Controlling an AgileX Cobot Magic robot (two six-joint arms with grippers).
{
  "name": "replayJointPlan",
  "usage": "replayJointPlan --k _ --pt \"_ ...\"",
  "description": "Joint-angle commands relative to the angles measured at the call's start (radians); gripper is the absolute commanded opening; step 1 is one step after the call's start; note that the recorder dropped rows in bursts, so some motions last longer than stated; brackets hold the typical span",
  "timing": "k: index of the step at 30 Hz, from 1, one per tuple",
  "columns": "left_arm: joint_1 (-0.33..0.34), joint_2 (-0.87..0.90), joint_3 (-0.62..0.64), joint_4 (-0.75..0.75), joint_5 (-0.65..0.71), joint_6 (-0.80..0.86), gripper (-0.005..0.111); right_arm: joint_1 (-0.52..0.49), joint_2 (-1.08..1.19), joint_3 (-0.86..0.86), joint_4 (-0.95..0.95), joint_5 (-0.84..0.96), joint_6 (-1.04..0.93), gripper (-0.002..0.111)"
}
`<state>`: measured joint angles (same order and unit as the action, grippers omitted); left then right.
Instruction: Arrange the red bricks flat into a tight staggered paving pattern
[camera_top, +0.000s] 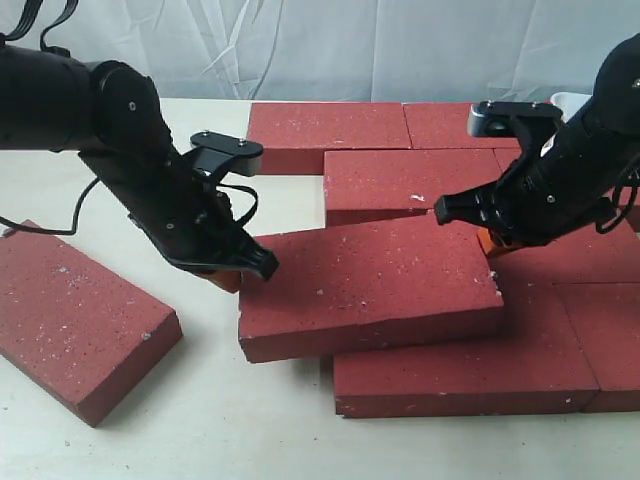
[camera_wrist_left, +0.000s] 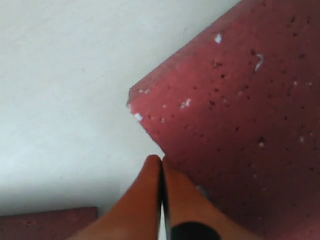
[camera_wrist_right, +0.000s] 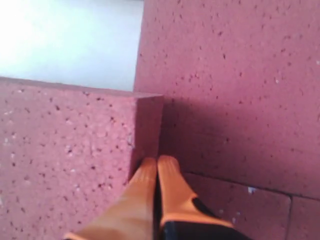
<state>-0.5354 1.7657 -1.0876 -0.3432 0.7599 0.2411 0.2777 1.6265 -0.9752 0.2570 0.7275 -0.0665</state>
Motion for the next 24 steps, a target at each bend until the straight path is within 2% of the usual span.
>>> replayJointPlan --k 1,5,9,15,24 --pt "0.004 -0.015 -0.032 0.003 -0.07 -0.025 0.0 0.003 -0.004 0.0 0.175 -0.116 -0.055 -0.001" --pt "0.108 -0.015 -0.049 0.0 -0.086 -0.048 0.0 0.027 -0.004 -0.09 0.265 -0.135 -0.118 -0.001" --pt "0.18 -0.015 -0.049 -0.024 -0.124 -0.047 0.0 0.113 0.07 -0.195 0.269 -0.162 -0.118 -0.001" --pt "0.187 0.033 -0.049 -0.026 -0.164 -0.039 0.0 0.178 0.184 -0.268 0.267 -0.171 -0.118 -0.001" --pt "0.197 0.064 -0.049 0.03 -0.123 -0.039 0.0 0.224 0.297 -0.266 0.269 -0.157 -0.116 -0.001"
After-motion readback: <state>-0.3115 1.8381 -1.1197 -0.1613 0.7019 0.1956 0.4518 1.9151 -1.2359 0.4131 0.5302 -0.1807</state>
